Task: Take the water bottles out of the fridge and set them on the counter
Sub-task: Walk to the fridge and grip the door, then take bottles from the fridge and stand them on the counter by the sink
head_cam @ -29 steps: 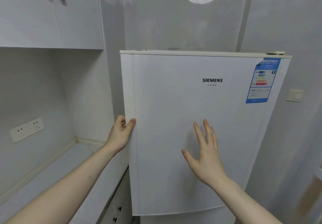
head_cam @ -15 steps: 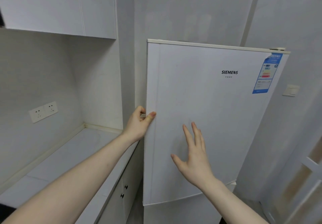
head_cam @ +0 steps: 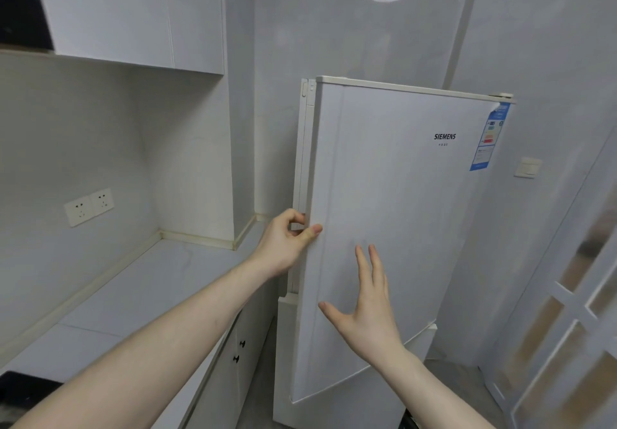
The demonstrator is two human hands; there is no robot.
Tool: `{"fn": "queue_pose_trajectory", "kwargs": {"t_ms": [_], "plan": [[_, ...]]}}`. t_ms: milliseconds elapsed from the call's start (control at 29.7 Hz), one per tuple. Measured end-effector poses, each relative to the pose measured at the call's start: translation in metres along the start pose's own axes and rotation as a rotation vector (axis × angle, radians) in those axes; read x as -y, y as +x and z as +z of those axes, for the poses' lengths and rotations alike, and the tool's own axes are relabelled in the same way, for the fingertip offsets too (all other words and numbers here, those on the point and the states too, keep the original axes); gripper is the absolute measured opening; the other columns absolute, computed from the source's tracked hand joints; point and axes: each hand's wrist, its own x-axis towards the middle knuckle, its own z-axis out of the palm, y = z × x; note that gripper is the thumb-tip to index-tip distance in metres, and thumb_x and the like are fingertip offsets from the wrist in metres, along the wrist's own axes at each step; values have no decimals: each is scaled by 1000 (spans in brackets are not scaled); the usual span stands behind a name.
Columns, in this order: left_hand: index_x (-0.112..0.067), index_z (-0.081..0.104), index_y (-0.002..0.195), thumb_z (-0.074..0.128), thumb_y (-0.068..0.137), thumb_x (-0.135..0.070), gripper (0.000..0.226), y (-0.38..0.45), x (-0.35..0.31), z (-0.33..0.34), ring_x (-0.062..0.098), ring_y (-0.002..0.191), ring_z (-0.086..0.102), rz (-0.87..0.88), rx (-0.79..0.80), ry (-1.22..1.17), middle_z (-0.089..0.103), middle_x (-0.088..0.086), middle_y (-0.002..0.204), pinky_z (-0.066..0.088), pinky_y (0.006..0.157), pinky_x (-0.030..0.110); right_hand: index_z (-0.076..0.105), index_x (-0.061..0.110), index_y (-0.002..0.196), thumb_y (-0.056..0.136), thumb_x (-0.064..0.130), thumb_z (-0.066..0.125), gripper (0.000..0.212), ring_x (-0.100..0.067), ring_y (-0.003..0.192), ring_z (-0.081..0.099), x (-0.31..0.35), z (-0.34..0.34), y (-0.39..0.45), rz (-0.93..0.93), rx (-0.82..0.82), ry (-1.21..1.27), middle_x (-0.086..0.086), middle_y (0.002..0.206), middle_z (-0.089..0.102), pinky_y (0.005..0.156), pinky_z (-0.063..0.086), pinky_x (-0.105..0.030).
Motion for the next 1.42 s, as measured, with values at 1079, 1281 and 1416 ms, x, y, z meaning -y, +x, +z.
{"fn": "queue_pose_trajectory", "kwargs": {"t_ms": [1079,1281,1416], "plan": [[-16,52,136,59,102,-29,37,-44,-20,73,17,123,53,-29,283,172,55,-1,139,43,102,32,20,27,165,94,8,68,88,-1,152,27,-18,-107,-127,152,-364,145,18,165,24,125,32,-44],[-15,43,145,67,96,-42,61,-32,-23,108,20,122,54,-84,291,119,49,-2,142,46,104,38,35,22,160,100,11,60,65,-3,148,37,-34,-129,-146,195,-467,90,13,157,40,123,36,-45],[-14,32,152,75,89,-46,83,-26,-20,139,27,125,56,-197,321,-32,47,6,149,51,104,47,43,21,153,103,15,57,52,-3,136,48,-46,-145,-162,250,-538,74,12,144,50,117,44,-46]]}}
